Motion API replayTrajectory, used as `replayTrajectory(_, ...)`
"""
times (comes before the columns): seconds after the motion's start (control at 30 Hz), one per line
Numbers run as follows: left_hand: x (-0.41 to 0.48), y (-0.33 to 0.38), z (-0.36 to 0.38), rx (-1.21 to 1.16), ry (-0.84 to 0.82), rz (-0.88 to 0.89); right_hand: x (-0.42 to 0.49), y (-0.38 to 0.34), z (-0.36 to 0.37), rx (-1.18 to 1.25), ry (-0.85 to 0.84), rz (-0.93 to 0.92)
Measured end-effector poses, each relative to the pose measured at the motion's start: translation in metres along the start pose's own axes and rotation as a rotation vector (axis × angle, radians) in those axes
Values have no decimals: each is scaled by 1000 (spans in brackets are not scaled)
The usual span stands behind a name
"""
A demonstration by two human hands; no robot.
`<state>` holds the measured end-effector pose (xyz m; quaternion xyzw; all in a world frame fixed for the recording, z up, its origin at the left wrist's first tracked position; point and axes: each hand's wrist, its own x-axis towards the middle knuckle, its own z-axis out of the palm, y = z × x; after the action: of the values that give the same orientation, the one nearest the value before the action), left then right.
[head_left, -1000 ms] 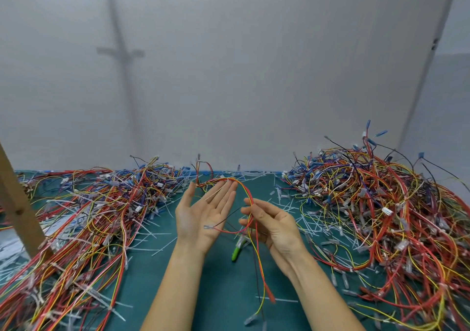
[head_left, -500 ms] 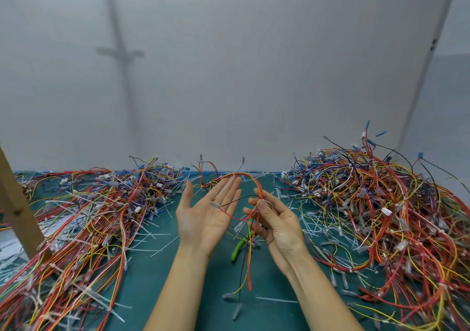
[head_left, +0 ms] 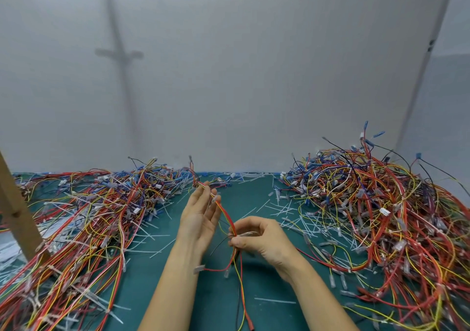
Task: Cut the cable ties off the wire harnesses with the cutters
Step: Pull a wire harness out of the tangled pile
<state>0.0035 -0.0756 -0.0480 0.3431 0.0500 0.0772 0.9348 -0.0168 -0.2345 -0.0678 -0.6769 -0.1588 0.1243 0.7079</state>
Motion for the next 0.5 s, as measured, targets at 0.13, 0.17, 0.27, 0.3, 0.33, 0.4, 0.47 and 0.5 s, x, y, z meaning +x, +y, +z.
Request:
replayTrajectory(0.13,-1,3,-7,352,-76,89,-1,-3,1,-78,-41,-69)
replayTrajectory(0.17,-2,3,-8,448,-106,113,0,-3,1,-91,-37,-87)
replayTrajectory(0.27,-7,-1,-3,587,-203,168,0,-6,2,-46,-5,-99)
replayTrajectory(0.3,-9,-2,-1,609,-235,183,0,-7,3,-3,16,-92)
replayTrajectory(0.33,-11,-3,1,637,-262,194,0,-9,3,33,50,-93)
replayTrajectory(0.4,-13,-3,4,709,-298,197,1,-11,2,45,196,-125)
replayTrajectory(0.47,-13,-2,4,796,-333,178,3,-12,-2,30,413,-165)
replayTrajectory(0.5,-13,-3,3,839,-367,162,4,-12,-5,25,481,-162)
